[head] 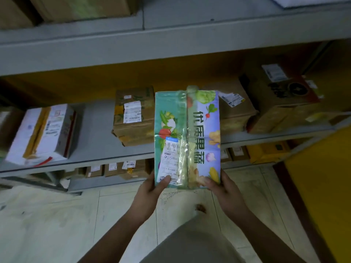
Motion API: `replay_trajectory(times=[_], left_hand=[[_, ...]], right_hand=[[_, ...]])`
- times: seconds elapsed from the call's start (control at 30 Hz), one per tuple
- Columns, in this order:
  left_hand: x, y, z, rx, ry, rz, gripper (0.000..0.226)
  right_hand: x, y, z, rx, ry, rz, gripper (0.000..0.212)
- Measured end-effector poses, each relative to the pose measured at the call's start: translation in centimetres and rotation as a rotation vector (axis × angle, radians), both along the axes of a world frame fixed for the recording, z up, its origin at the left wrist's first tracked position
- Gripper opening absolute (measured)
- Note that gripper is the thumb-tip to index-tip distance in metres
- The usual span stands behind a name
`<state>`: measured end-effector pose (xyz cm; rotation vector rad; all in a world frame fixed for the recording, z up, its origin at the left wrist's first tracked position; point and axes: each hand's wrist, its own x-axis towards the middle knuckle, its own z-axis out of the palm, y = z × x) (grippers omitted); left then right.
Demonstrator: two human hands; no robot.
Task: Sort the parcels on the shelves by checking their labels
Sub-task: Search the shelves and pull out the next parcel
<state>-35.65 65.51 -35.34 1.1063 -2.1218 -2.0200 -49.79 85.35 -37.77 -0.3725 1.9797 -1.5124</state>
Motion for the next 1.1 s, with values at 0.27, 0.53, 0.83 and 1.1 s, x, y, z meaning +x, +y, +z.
replay_trajectory(times=[0.27,0.53,0.83,1.1], left_hand=[[6.7,2.2,4.6,-0.081,0.137,0.02,0.042],[11.3,3.5,3.2,-0.057,0.102,0.025,0.043],[12.5,3.1,2.6,-0.034,0.116,0.067,0.048],[11.7,3.2,1.5,-0.025,0.125,0.077,0.048]], right_hand=[[7.3,2.3,5.0,-0.103,0.116,-0.027,0.052],[12.0,3.5,4.0,-0.092,0.086,-0.043,0.05],[12.3,2.8,3.2,-0.091,0.093,-0.011,0.048],[11.2,2.8,1.8,-0.095,0.08,0.0,0.045]])
